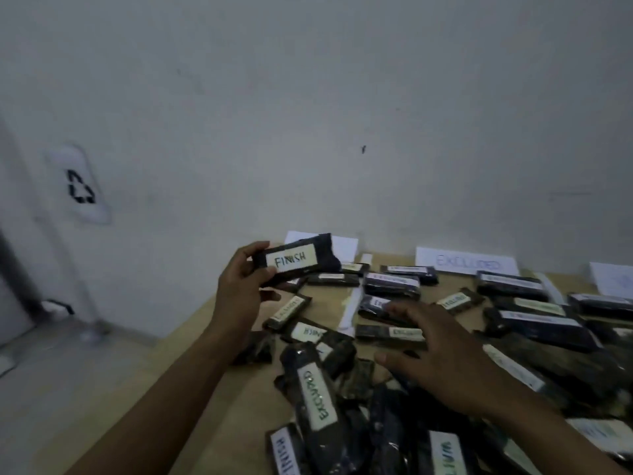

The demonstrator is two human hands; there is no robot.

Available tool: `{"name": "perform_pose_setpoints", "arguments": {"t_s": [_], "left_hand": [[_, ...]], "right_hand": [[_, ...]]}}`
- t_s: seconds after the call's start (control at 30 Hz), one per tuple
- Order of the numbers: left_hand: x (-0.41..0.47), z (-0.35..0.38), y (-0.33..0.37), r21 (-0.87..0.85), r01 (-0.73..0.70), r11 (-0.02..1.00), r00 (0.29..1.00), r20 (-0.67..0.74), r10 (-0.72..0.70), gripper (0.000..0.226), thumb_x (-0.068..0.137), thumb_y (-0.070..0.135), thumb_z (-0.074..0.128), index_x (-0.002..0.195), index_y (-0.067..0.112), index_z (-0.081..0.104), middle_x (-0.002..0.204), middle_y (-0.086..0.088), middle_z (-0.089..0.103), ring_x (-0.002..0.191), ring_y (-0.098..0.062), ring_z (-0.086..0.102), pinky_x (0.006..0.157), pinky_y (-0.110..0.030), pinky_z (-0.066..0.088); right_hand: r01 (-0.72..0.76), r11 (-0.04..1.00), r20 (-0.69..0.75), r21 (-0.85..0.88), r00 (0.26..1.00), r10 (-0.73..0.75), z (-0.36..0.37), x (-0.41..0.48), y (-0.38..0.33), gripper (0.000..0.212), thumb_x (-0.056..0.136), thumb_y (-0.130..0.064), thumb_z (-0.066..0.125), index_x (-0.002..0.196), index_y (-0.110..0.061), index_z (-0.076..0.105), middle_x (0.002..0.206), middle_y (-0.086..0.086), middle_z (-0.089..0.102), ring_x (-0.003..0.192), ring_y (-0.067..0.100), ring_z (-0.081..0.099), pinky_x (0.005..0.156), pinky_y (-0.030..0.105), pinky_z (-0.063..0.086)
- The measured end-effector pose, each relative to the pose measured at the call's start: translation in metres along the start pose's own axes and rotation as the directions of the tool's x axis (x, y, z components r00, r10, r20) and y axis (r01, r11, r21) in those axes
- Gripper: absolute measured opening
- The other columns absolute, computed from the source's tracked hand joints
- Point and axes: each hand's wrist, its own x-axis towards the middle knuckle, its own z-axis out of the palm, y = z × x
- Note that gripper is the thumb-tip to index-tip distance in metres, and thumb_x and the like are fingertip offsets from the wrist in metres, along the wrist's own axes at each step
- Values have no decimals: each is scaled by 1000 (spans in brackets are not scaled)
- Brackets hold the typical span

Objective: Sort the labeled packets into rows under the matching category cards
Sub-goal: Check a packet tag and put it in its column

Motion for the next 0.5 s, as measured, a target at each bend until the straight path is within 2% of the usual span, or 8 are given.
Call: {"name": "perform_pose_setpoints", "arguments": {"t_s": [0.1, 0.17, 0.23, 0.33, 0.5], "left_hand": [[46, -34, -10, 92, 37, 995, 989, -144, -23, 33, 92, -3, 53, 119, 16, 50, 93, -11, 66, 65, -21, 64, 58, -33, 48], [76, -49, -21, 110, 83, 990, 975, -214, -58, 30, 92, 1, 54, 118, 14, 45, 93, -12, 65, 67, -20, 62, 60, -33, 47], [105, -56, -34, 126, 123, 984, 963, -256, -88, 27, 92, 3, 56, 114, 14, 43, 96, -14, 64, 67, -19, 62, 62, -33, 48], [146, -57, -55, 165, 171, 971, 948, -295, -116, 23, 91, 5, 59, 109, 14, 48, 100, -17, 66, 66, -18, 63, 61, -32, 50], [191, -49, -91, 208, 229, 951, 914, -382, -137, 20, 90, 7, 63, 108, 14, 59, 103, -17, 69, 67, -21, 64, 59, -29, 52]], "right_hand": [[111, 968, 193, -223, 979, -68, 18, 9, -7, 76, 73, -76, 53, 140, -51, 25, 140, -27, 27, 133, 1, 22, 106, 25, 28], [173, 948, 269, -266, 958, -99, 29, 12, -6, 78, 73, -82, 42, 142, -51, 22, 145, -28, 23, 135, -1, 18, 107, 24, 26], [170, 949, 326, -267, 942, -77, 34, 14, -6, 74, 75, -82, 36, 142, -52, 24, 148, -27, 24, 137, -1, 16, 106, 25, 26], [136, 955, 352, -265, 935, -35, 33, 16, -6, 70, 77, -79, 37, 141, -55, 22, 147, -27, 25, 138, 0, 16, 105, 25, 27], [174, 937, 359, -304, 931, -56, 41, 21, 1, 78, 67, -85, 18, 140, -58, 18, 145, -32, 23, 138, -2, 13, 109, 26, 25]]}}
